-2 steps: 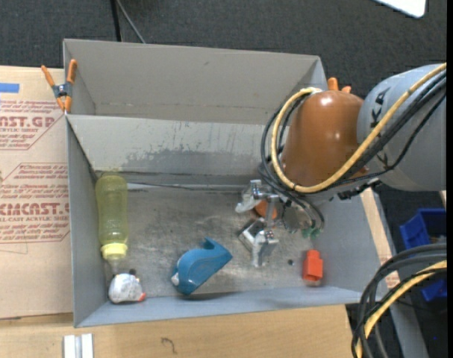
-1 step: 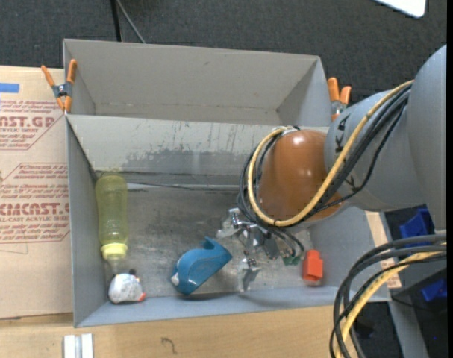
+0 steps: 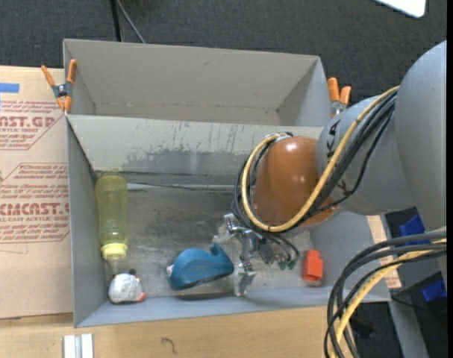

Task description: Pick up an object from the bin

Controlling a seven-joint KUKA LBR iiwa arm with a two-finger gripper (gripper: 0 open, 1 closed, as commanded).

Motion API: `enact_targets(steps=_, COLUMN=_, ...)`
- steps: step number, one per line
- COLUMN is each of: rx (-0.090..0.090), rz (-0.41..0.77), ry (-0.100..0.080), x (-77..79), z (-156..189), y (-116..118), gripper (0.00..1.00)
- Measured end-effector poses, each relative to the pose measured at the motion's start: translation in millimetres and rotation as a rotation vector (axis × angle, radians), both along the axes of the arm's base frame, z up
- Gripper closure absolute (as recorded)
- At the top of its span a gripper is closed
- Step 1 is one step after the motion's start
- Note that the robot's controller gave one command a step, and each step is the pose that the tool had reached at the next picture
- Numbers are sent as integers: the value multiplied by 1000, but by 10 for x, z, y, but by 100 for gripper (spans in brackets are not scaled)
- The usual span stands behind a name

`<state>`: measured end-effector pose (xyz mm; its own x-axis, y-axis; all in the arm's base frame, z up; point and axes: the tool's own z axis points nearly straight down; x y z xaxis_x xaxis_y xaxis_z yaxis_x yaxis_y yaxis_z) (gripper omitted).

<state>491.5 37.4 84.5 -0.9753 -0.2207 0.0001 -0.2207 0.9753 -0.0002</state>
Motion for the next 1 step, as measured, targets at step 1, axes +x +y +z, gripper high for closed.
enact_targets(steps=1, rx=-4, rz=-37, ry=-31, x=136, z=-20, y=757, gripper=100)
